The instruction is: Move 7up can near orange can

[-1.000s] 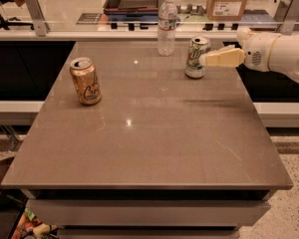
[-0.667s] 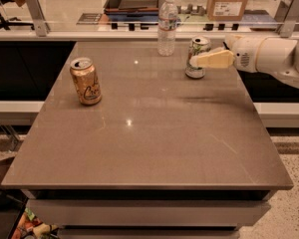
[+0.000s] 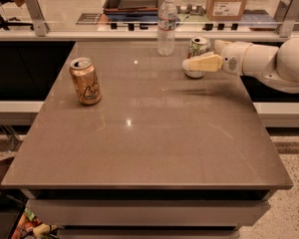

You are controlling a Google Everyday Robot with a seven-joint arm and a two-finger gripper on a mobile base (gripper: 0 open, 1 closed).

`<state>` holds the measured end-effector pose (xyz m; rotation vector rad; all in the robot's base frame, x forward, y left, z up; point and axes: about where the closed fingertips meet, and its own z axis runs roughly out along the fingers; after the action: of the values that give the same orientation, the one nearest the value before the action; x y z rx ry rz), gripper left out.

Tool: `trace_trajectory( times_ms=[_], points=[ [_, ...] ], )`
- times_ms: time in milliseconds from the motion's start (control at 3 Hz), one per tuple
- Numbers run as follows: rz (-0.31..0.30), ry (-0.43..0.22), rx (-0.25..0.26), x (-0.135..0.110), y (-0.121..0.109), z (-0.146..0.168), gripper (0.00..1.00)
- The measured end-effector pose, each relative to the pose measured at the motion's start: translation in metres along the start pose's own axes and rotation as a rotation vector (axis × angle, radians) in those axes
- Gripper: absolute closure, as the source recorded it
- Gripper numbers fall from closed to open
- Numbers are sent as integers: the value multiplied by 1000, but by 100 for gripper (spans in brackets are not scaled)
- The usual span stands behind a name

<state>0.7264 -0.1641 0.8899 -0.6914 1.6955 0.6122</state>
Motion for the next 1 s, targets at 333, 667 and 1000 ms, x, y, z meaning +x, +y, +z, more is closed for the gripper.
trace_trajectory(
  times_ms=[333,667,1000],
  points=[
    [1,0,-4,0,2,3,16],
    [1,0,-9,0,3,5,39],
    [1,1,-14,1,5,8,63]
  ],
)
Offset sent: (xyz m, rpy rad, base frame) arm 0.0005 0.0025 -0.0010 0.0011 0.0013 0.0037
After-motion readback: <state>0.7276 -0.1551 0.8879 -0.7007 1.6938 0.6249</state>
